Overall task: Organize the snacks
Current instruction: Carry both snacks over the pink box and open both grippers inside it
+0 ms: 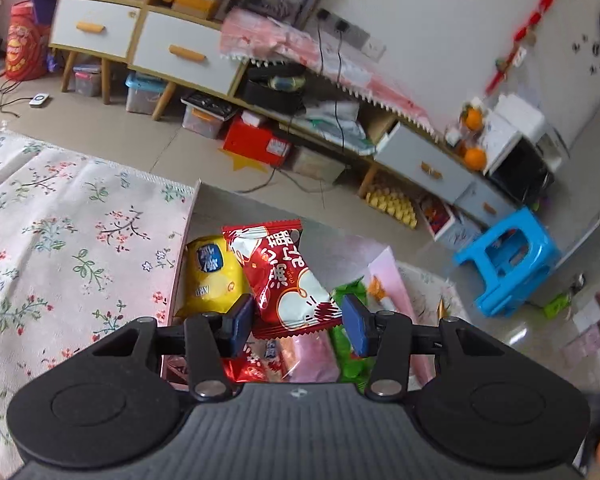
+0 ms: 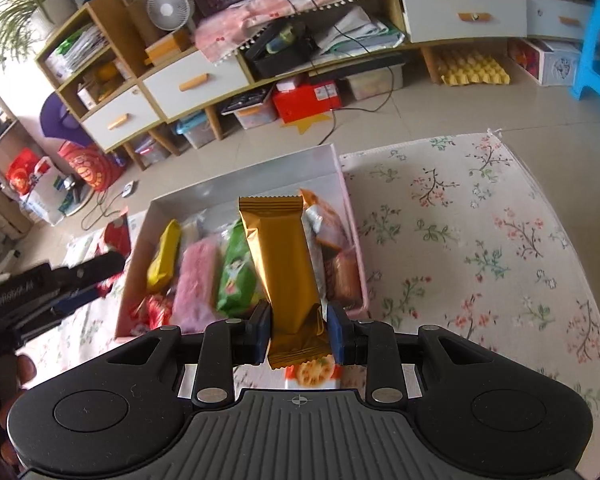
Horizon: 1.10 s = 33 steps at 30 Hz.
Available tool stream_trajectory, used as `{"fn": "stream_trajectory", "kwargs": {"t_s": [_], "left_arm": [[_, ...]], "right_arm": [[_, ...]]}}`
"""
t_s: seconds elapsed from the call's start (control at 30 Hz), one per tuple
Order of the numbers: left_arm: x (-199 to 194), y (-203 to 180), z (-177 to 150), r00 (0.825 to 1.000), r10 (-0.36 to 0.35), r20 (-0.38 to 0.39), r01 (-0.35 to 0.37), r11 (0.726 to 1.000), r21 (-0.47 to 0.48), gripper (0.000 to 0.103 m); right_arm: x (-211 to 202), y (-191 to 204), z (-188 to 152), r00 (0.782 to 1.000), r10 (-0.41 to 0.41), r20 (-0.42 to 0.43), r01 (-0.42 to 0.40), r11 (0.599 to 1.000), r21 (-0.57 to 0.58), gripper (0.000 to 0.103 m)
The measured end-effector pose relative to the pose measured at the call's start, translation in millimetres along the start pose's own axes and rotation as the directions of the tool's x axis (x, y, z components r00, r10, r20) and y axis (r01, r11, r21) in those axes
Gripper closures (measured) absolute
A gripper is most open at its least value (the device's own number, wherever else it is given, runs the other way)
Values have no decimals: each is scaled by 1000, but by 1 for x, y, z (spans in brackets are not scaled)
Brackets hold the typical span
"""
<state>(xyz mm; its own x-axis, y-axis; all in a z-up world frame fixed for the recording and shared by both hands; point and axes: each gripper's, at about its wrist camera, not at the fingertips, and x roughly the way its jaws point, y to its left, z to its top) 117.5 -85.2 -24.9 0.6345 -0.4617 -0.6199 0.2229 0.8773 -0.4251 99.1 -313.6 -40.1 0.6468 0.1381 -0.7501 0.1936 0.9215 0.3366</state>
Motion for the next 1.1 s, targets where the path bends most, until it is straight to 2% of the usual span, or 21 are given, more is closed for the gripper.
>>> {"fn": "stream_trajectory", "kwargs": {"t_s": [0.1,0.23,0.33,0.37,0.5,0.63,0.73,0.8,0.83,0.87,0.9,0.93,1.0,1.1], "left_arm": [[7,1,-3,999,28,-17,-27,999,28,59],[5,2,-4,999,41,-27,-39,997,64,57],[-5,1,-1,998,62,3,-62,994,91,45],[-10,4,1,998,52,17,-54,995,78,46],[-18,18,7,999,31,24,-31,1000,1,60],[-13,12,3,1000,21,3,-21,999,31,67],[-8,2,2,1000,22,-2,-22,997,70,68],[-1,-2,0,996,86,-28,-82,992,99,68],[5,-1,-2,990,126,-56,-120,987,103,68],[10,2,-3,982,169,-84,-160,981,107,70],[11,4,-3,974,207,-92,-196,974,117,72],[10,4,-3,970,230,-78,-218,967,133,74],[2,5,1,972,229,-57,-220,966,135,73],[-11,8,8,987,155,-41,-152,986,68,66]], "right_arm": [[8,-2,8,1000,-9,2,9,1000,2,75],[15,4,15,1000,20,7,-20,1000,9,75],[20,15,22,999,36,15,-35,999,-9,75],[22,17,24,999,39,16,-38,999,-13,75],[33,27,33,999,34,18,-33,999,-36,75],[47,32,43,1000,15,4,-14,998,-58,75],[53,40,51,1000,-3,21,4,997,-79,73],[54,48,54,998,-17,68,24,995,-101,68],[54,50,54,996,-38,83,46,994,-101,63],[53,50,52,994,-55,97,64,993,-95,49],[50,48,50,991,-68,118,78,994,-81,44],[47,45,49,988,-79,130,89,994,-70,44],[38,40,46,988,-72,136,81,995,-61,44],[19,30,42,988,-52,143,54,998,-13,44]]}}
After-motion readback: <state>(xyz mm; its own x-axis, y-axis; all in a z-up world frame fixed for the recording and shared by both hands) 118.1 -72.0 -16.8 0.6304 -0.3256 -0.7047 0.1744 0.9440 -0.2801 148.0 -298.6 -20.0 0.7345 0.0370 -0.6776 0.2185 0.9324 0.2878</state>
